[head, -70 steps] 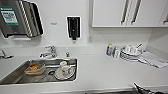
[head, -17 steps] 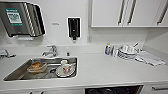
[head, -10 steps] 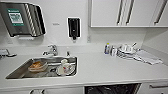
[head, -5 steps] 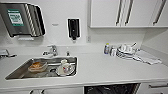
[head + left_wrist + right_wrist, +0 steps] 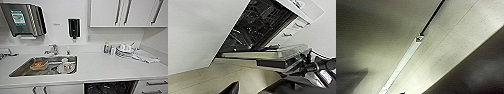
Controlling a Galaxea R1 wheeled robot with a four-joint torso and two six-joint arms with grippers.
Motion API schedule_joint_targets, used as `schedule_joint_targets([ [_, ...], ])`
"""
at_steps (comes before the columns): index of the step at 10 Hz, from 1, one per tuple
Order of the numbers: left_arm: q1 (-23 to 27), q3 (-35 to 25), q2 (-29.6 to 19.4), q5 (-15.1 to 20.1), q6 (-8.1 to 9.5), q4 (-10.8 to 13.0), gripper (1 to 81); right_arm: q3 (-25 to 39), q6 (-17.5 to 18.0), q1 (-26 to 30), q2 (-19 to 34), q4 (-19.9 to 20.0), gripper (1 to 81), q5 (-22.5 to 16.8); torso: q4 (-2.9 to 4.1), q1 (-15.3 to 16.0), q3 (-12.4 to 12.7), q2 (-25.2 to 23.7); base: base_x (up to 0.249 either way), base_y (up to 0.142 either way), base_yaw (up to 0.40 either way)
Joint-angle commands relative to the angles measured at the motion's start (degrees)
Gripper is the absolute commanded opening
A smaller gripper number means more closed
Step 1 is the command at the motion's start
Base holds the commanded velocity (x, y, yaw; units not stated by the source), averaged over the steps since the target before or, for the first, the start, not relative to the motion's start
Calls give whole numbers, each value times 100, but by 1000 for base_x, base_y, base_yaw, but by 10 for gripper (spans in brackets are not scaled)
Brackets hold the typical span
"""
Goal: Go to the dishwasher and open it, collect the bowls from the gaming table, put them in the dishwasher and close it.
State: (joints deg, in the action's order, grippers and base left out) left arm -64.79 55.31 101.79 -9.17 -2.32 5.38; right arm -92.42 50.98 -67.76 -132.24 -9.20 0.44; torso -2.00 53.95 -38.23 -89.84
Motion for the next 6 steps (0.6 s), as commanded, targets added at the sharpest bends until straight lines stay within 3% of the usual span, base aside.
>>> schedule_joint_targets([
  [1, 366, -73, -237, 108, -23, 104, 811, -3, -555, 460, -376, -565, 811, -1942, 0, 0, 0, 0, -67, 0, 0],
  [6, 357, -73, -237, 108, -32, 104, 811, -109, -563, 381, -393, -653, 811, -1916, 0, 7, -2, 0, -71, 0, 0],
])
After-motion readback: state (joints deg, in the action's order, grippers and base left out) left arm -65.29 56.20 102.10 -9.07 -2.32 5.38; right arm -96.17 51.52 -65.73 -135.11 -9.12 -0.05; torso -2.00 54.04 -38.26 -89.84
